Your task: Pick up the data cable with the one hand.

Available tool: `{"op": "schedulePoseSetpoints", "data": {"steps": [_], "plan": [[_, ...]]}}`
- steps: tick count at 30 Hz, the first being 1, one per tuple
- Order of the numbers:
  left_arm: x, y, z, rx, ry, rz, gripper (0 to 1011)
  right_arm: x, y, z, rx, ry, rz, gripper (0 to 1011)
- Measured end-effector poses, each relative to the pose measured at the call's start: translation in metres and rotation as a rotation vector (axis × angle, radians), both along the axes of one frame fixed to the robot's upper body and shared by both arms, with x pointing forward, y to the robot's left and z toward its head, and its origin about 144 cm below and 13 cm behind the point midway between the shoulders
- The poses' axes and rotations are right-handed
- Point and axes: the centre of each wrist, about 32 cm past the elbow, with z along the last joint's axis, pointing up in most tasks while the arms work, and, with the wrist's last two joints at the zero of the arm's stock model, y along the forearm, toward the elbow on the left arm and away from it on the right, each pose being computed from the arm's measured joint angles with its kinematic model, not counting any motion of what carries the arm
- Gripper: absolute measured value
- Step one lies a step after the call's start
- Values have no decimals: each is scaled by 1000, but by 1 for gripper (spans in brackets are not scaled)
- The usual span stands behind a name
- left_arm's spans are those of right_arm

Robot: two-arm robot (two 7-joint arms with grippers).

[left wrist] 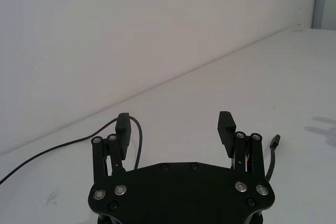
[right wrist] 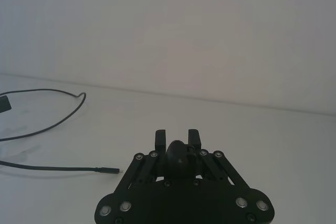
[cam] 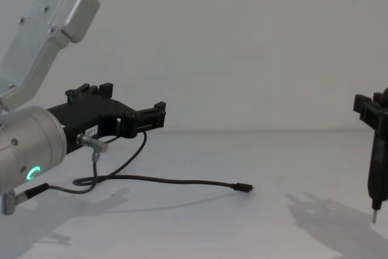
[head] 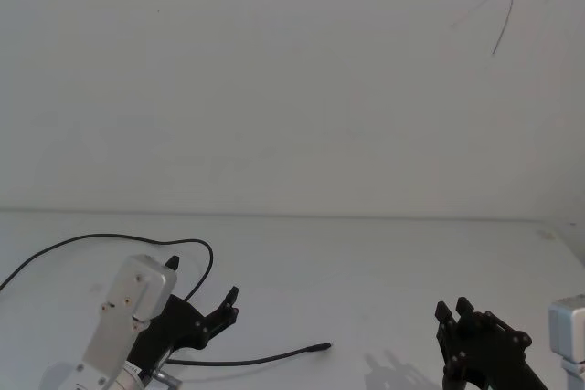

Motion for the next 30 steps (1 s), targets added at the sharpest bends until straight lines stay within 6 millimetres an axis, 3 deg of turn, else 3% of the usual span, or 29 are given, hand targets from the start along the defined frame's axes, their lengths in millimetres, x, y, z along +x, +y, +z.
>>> {"op": "schedulePoseSetpoints", "data": {"steps": [16, 30], "plan": [[0, 0, 0, 0, -1, -3, 1000, 0, 0, 0, 0, 0, 0, 250], [14, 4, 11, 2, -8, -127, 1000, 0, 0, 0, 0, 0, 0, 250]]}}
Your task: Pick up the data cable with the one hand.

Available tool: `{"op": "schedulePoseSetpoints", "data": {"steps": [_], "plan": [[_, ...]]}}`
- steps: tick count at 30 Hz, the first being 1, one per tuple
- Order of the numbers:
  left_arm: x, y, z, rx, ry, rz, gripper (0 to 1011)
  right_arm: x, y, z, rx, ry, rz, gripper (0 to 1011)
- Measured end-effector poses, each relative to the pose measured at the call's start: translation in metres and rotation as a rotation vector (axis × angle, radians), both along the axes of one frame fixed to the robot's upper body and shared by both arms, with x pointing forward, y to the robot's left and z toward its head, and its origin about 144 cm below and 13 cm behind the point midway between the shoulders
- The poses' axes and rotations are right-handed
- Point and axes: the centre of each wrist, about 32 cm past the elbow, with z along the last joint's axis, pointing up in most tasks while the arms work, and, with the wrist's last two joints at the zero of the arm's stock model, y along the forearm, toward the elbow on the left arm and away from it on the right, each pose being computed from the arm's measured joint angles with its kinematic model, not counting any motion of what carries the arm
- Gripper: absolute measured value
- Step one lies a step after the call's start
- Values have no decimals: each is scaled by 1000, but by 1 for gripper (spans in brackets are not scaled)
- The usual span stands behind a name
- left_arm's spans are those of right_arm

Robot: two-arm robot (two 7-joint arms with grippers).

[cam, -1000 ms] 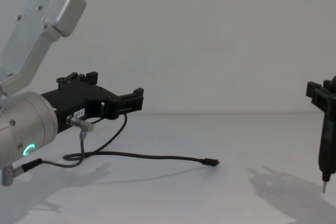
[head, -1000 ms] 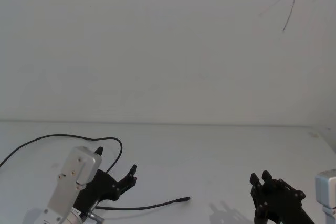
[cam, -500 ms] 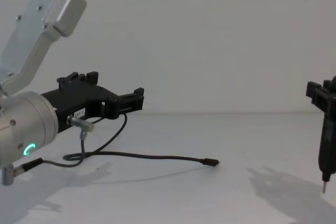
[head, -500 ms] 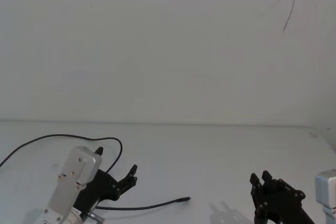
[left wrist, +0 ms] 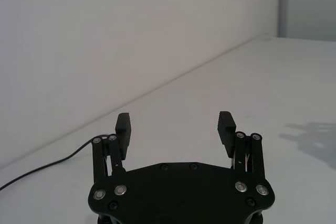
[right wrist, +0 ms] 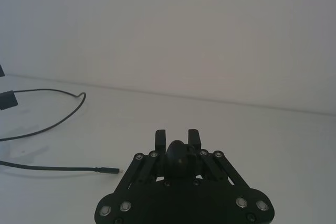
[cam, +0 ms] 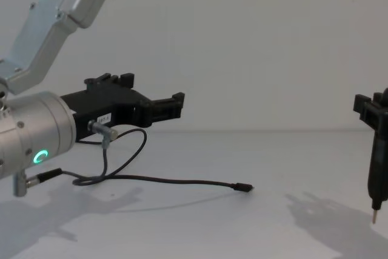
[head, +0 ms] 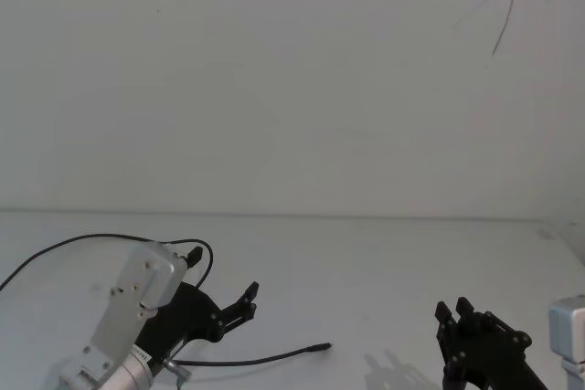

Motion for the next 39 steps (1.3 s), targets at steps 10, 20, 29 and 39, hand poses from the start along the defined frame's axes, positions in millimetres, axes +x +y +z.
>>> {"op": "schedulePoseSetpoints", "data": {"steps": [10, 20, 29, 39], "plan": [[14, 8, 10, 16, 14, -139, 1000, 0, 0, 0, 0, 0, 0, 250], [31, 21, 18, 47, 48, -292, 1000, 0, 0, 0, 0, 0, 0, 250], [51, 34, 24, 91, 96, -440, 1000, 0, 0, 0, 0, 0, 0, 250], [74, 51, 26, 175, 172, -593, 1000, 0, 0, 0, 0, 0, 0, 250]]}}
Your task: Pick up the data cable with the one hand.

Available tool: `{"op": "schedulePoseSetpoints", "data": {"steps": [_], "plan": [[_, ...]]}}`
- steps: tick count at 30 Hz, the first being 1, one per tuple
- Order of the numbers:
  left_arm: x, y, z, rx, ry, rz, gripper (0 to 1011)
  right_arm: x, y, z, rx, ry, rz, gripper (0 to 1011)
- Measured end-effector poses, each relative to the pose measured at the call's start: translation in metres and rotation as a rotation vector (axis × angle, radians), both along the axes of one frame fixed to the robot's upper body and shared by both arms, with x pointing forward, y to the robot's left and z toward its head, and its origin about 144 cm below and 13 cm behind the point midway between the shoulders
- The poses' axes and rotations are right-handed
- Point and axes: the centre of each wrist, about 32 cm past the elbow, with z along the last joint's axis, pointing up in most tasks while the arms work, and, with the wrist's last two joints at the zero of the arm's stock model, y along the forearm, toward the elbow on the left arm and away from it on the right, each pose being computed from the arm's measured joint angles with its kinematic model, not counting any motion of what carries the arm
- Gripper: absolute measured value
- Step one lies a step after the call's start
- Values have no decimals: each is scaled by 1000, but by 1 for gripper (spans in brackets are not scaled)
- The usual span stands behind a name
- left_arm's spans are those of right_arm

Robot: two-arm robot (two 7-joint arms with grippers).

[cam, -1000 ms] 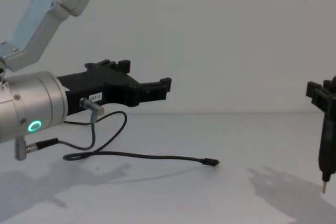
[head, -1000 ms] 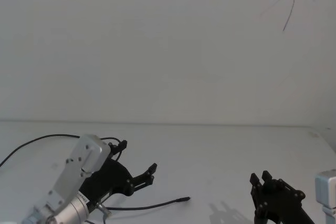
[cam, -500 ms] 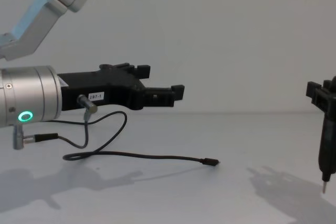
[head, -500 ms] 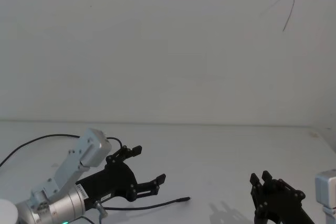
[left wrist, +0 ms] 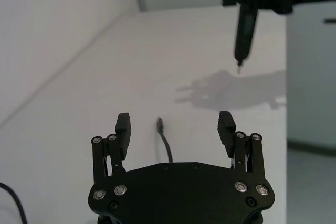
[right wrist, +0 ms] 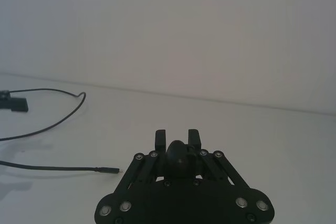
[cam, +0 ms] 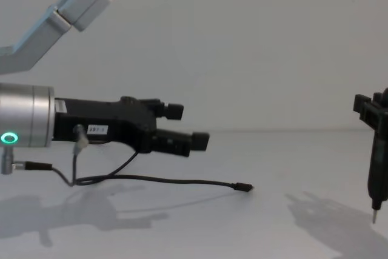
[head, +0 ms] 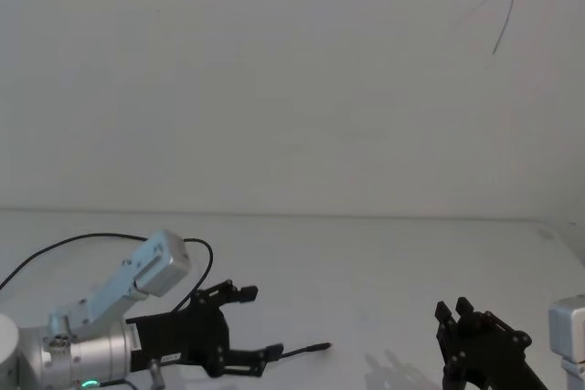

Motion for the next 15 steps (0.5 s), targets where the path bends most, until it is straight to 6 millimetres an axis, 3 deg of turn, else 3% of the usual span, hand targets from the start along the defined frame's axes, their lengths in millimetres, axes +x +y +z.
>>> {"op": "schedulePoseSetpoints", "data": {"steps": [15], "plan": [[15, 23, -8, 136, 76, -111, 1000, 0, 0, 0, 0, 0, 0, 250]]}}
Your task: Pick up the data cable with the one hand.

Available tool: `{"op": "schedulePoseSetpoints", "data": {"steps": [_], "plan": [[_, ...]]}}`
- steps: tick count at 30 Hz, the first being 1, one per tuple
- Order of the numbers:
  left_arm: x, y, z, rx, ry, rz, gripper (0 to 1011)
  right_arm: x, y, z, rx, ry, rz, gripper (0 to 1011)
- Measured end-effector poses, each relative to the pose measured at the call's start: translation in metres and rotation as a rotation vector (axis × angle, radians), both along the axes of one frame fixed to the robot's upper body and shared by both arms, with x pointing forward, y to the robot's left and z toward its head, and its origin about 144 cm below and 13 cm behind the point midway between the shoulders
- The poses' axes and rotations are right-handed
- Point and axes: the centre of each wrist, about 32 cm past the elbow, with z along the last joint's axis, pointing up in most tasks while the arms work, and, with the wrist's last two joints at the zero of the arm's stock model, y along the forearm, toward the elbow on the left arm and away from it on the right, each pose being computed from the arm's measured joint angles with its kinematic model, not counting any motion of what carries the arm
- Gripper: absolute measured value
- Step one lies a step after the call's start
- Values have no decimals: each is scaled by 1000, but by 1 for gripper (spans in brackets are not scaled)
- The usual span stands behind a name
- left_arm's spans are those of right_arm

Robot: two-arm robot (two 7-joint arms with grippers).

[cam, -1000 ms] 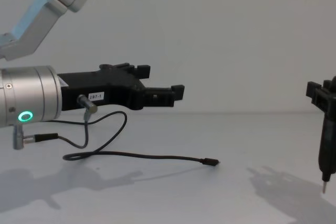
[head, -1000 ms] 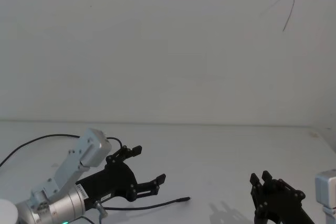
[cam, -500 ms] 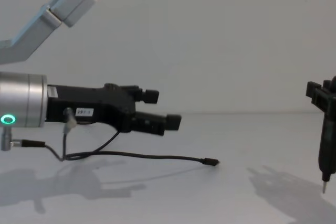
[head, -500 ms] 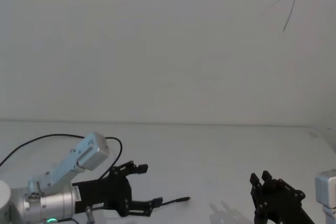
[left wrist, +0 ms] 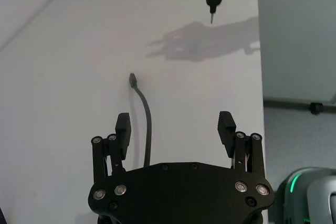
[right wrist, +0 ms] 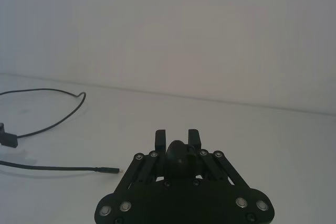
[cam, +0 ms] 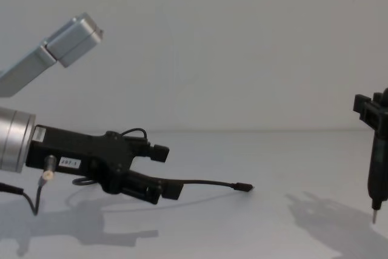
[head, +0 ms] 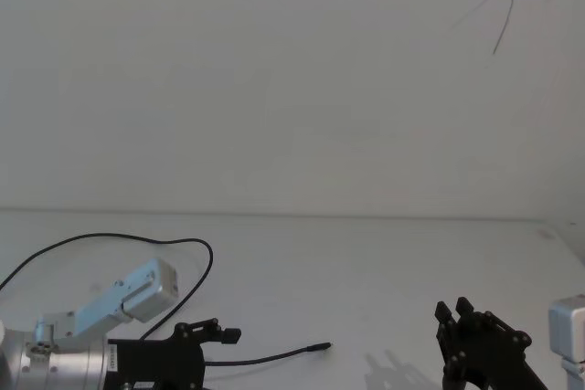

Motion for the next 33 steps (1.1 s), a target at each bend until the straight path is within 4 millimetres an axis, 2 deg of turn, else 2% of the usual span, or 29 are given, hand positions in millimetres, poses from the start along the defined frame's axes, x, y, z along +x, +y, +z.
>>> {"op": "schedulePoseSetpoints", "data": {"steps": [13, 23, 33], "plan": [[-1, 5, -9, 6, -3, 16, 1000, 0, 0, 0, 0, 0, 0, 250], [-5, -2, -11, 2, -56, 76, 1000, 0, 0, 0, 0, 0, 0, 250], [-6, -9, -9, 84, -100, 97, 1000, 0, 0, 0, 0, 0, 0, 250]]}}
